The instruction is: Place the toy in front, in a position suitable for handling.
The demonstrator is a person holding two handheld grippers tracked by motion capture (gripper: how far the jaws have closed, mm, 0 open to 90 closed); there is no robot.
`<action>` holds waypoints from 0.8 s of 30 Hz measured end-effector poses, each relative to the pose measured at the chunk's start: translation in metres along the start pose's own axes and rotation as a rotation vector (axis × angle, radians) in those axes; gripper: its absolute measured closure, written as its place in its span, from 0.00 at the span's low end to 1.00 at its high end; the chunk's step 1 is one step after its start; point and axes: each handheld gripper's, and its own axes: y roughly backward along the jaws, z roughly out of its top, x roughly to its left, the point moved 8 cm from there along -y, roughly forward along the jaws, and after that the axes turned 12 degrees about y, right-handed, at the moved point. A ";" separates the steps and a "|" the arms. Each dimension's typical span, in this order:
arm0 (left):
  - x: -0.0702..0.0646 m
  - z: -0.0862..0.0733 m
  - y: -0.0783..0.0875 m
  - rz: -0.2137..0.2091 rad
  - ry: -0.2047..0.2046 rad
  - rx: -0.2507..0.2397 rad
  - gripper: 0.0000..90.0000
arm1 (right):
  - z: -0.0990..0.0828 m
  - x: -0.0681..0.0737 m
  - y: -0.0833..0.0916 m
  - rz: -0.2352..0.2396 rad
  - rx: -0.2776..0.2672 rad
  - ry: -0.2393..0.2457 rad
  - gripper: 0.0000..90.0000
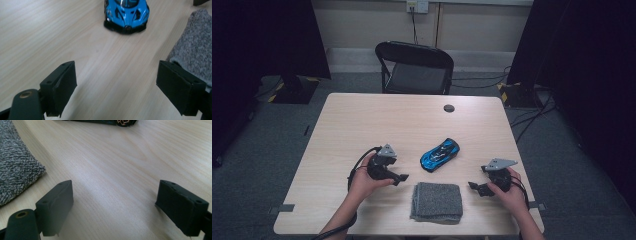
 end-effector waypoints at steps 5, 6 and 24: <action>-0.008 0.015 -0.009 0.001 -0.027 0.004 0.19 | 0.000 0.000 0.000 0.000 0.000 0.000 0.15; -0.010 0.017 -0.011 -0.004 -0.029 0.011 0.19 | 0.000 0.000 0.000 0.000 0.000 0.000 0.15; -0.020 0.064 -0.051 0.041 -0.022 -0.003 0.18 | 0.000 0.000 0.000 0.002 -0.001 0.003 0.15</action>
